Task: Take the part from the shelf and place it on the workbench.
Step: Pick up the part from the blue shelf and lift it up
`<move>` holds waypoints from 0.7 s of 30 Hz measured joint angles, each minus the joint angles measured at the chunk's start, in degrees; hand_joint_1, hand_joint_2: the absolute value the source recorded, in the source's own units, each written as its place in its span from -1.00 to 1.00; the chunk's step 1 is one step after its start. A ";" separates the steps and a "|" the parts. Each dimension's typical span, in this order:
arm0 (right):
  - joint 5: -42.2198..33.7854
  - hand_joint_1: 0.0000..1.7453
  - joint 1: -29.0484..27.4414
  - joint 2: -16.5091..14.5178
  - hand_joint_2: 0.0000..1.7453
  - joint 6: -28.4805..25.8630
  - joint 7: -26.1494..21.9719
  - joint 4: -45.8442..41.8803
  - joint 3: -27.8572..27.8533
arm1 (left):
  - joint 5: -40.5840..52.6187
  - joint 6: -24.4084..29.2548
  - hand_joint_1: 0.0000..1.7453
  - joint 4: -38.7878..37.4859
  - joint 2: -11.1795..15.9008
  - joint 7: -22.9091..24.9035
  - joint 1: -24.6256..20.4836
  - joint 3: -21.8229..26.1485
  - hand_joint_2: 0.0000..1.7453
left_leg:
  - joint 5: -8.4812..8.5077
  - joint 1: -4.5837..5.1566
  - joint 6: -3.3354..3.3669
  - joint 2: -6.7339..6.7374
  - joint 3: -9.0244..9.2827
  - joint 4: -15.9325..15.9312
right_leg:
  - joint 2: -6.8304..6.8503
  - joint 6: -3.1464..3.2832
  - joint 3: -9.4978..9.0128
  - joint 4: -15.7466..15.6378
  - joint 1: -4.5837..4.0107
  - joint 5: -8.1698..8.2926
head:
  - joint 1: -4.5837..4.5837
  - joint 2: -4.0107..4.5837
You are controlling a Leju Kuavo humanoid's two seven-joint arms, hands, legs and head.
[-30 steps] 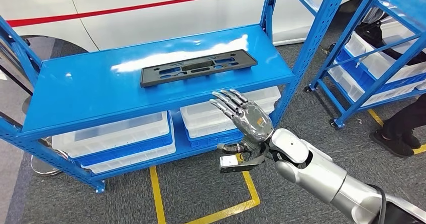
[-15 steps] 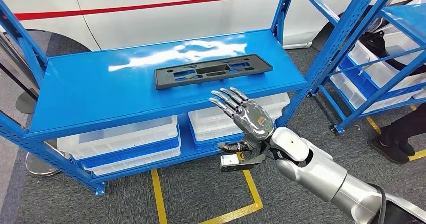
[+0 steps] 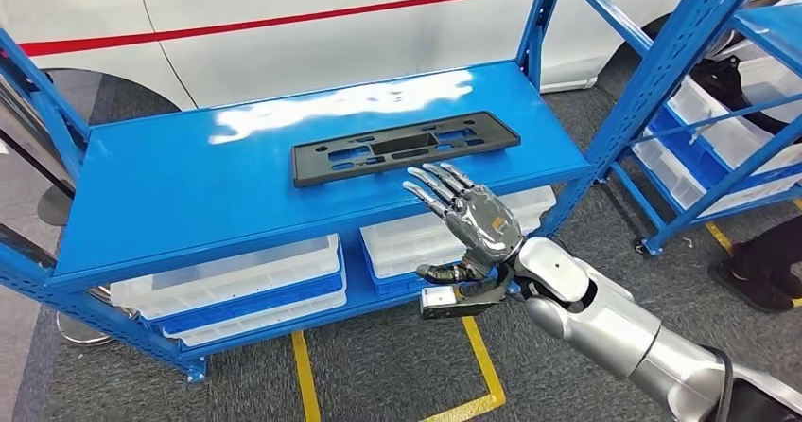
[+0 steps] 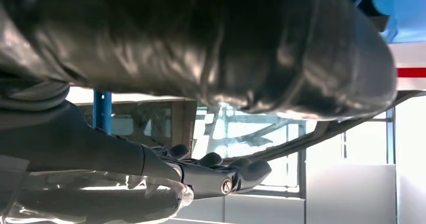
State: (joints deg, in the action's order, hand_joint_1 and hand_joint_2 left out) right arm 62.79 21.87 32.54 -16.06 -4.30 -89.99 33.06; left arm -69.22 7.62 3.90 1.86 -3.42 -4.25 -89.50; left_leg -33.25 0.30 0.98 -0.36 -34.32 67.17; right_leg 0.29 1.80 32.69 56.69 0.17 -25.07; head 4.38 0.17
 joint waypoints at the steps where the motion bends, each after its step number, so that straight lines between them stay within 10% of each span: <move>1: -0.12 -1.00 -0.04 -0.01 -1.00 0.17 0.00 0.14 -0.04 | 0.00 -0.05 -1.00 0.00 -0.01 -0.02 0.01 0.00 -1.00 | -1.03 -0.36 -0.43 0.00 -2.33 3.50 | 0.04 -0.12 -0.31 0.02 0.14 -0.32 | -0.01 0.00; 3: -0.37 -1.00 -0.21 -0.02 -1.00 0.41 -0.01 0.46 -0.10 | 0.00 -0.13 -1.00 -0.01 -0.01 -0.03 0.12 0.00 -1.00 | -0.09 -1.06 -1.29 0.03 -5.18 6.19 | 0.04 -0.63 -0.92 0.33 0.53 -1.15 | -0.01 0.00; 7: -0.73 -1.00 -0.28 -0.01 -1.00 0.51 -0.01 0.86 -0.52 | 0.00 -0.24 -1.00 -0.01 -0.02 -0.04 0.26 0.00 -1.00 | 7.78 -1.79 -2.39 0.09 -1.74 -5.13 | -0.14 -2.47 -1.96 1.94 1.41 -3.48 | -0.13 0.00; 13: -1.14 -1.00 -0.20 0.03 -1.00 0.98 -0.07 0.99 -1.01 | 0.02 -0.33 -1.00 -0.01 -0.11 -0.12 0.13 0.00 -1.00 | 6.92 -1.57 0.45 -0.05 -0.22 -7.24 | -0.22 -4.22 -1.61 3.73 1.45 -5.38 | -0.14 0.00; 17: -1.21 -1.00 -0.33 0.05 -1.00 1.31 -0.07 1.13 -1.19 | 0.02 -0.33 -1.00 -0.01 -0.11 -0.12 0.09 0.00 -1.00 | 6.07 -1.28 1.51 -0.08 0.82 -7.48 | -0.23 -4.38 6.64 17.27 1.35 -9.73 | -0.12 0.00; 19: -1.35 -1.00 -0.40 0.05 -1.00 1.49 -0.07 1.21 -1.21 | 0.02 -0.33 -1.00 -0.01 -0.11 -0.12 0.11 0.00 -1.00 | 5.38 -0.97 1.59 -0.20 1.73 -7.48 | -0.24 -3.93 8.43 17.58 1.16 -7.09 | -0.12 0.00; 21: -1.69 -1.00 -0.39 0.11 -1.00 1.62 -0.05 1.24 -1.39 | 0.03 -0.34 -1.00 -0.01 -0.19 -0.13 0.20 -0.01 -1.00 | 4.51 -0.76 1.47 -0.29 3.01 -7.57 | -0.28 -2.94 6.37 10.75 0.66 -1.72 | -0.13 0.00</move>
State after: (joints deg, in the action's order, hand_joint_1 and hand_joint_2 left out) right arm 61.10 21.48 32.65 -14.44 -4.35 -88.76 31.67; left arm -69.19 7.28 3.90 1.66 -3.55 -4.05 -89.51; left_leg -28.74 -0.46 2.45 -0.64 -31.31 59.60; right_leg 0.01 -1.14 39.06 67.44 0.83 -26.79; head 4.25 0.17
